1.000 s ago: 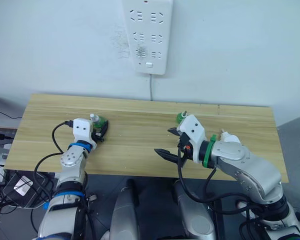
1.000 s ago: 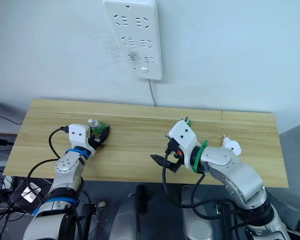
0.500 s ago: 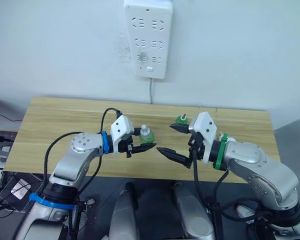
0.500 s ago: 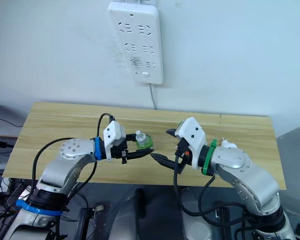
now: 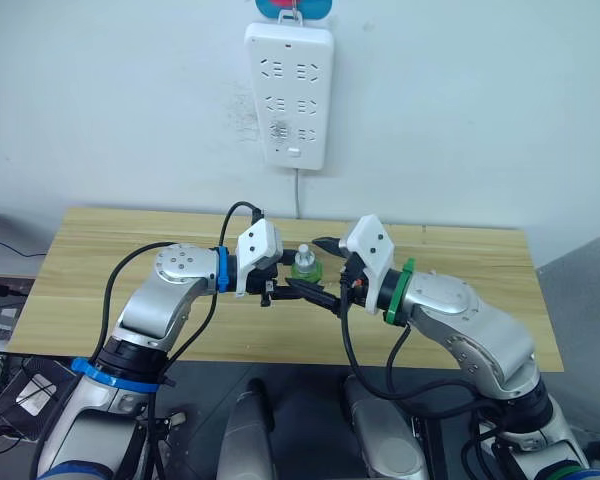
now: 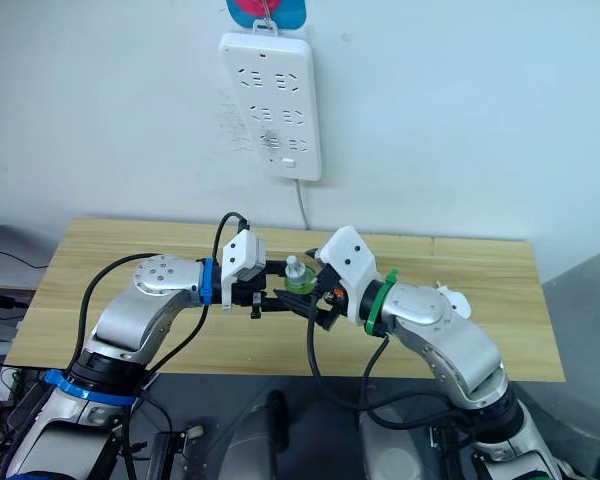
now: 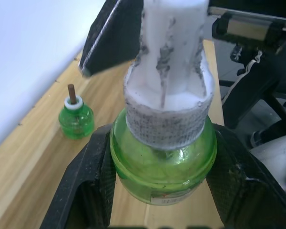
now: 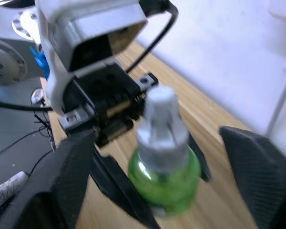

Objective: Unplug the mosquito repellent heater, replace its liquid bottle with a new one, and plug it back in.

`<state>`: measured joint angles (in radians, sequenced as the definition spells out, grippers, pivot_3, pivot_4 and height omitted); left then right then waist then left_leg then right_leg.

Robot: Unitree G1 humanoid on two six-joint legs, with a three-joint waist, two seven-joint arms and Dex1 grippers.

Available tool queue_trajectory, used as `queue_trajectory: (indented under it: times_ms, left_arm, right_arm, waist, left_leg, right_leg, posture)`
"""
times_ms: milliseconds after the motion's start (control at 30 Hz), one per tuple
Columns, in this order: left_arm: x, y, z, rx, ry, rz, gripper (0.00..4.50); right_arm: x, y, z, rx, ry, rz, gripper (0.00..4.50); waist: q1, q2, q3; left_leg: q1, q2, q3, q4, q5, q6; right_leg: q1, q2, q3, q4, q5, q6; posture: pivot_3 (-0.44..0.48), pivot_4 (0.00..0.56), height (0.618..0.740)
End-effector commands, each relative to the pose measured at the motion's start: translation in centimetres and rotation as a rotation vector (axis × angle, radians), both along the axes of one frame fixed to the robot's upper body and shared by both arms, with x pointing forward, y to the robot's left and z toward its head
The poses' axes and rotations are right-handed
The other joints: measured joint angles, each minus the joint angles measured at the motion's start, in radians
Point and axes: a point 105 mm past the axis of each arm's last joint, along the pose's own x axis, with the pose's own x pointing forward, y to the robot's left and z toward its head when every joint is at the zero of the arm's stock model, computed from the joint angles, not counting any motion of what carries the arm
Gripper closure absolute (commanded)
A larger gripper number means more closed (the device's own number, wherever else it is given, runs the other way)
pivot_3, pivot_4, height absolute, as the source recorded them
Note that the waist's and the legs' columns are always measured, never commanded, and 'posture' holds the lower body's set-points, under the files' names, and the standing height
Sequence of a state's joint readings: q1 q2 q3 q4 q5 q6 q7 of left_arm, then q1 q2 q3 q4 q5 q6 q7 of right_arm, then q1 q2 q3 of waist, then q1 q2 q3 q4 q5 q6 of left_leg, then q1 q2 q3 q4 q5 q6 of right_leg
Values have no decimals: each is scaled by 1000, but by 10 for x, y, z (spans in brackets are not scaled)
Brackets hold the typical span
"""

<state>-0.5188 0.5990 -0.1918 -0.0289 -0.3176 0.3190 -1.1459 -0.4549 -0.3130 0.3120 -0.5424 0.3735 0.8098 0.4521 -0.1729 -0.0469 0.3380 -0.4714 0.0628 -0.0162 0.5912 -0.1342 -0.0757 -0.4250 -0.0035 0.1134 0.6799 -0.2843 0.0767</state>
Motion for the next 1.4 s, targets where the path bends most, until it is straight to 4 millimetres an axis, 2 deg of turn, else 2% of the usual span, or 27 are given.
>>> queue_trajectory:
  times_ms: [33, 200, 433, 533, 633, 667, 800, 1167, 1267, 1400]
  left_arm:
    - [-2, -2, 8, -8, -35, -23, 2259]
    - [0, -3, 13, -37, -37, -15, 2259]
    - [3, 6, 12, -36, -48, -2, 2259]
    - [11, 11, 10, -55, -45, 38, 1236]
    - [9, 14, 5, -85, 15, 35, 339]
    - [7, 14, 5, -114, 42, 33, 279]
    - [6, 14, 9, -175, 86, 44, 279]
    - [-6, 0, 12, -194, 83, -24, 279]
    - [-7, 0, 11, -193, 89, -29, 906]
    - [-9, 0, 9, -177, 90, -39, 2149]
  right_arm:
    - [-1, 2, 6, 7, -52, 9, 1740]
    - [-4, 7, 3, -9, -76, 34, 3464]
    - [-3, 6, 7, -1, -103, 47, 3453]
    - [-1, 3, 11, 14, -109, 41, 3453]
    - [0, 1, 14, 28, -106, 42, 3453]
    - [-1, 0, 14, 32, -102, 43, 3453]
    - [-3, -2, 15, 42, -87, 53, 3453]
    - [-7, 1, 16, 55, -72, 68, 3453]
    - [-8, 2, 16, 57, -70, 71, 3453]
    - [-9, 2, 15, 56, -67, 75, 3453]
  waist:
    - [1, 0, -4]
    - [2, 0, -13]
    - [4, 0, -27]
    - [4, 1, -34]
    - [4, 1, -37]
    - [4, 1, -37]
    - [4, 1, -37]
    - [3, 1, -37]
    - [3, 1, -38]
    - [3, 1, -41]
  left_leg:
    - [0, 0, 0, 0, 0, 0]
    - [0, 0, -2, 1, 0, 0]
    - [0, 0, -7, 2, 0, 0]
    - [0, 0, -9, 3, 1, -1]
    - [0, 0, -9, 3, 1, -1]
    - [0, 0, -9, 4, 1, -1]
    - [0, 0, -10, 6, 1, -1]
    - [1, 1, -11, 18, 2, -1]
    - [1, 0, -11, 18, 4, 0]
    - [1, 0, -11, 18, 5, 0]
  right_leg:
    - [0, 0, 0, 0, 0, 0]
    - [1, 0, -2, 1, 0, -1]
    - [4, 0, -8, 2, 2, -3]
    - [4, 0, -10, 2, 2, -3]
    - [5, 0, -10, 3, 2, -3]
    - [5, 0, -10, 3, 2, -3]
    - [5, 0, -11, 6, 2, -3]
    - [6, 1, -11, 18, 1, -4]
    - [6, 1, -11, 18, 1, -4]
    - [6, 1, -11, 18, 2, -5]
  posture:
    - [-250, 220, 724]
    - [-243, 217, 724]
    - [-241, 214, 724]
    - [-242, 214, 724]
    - [-245, 217, 724]
    - [-245, 217, 724]
    - [-244, 219, 724]
    - [-245, 220, 724]
    - [-247, 220, 724]
    - [-248, 218, 724]
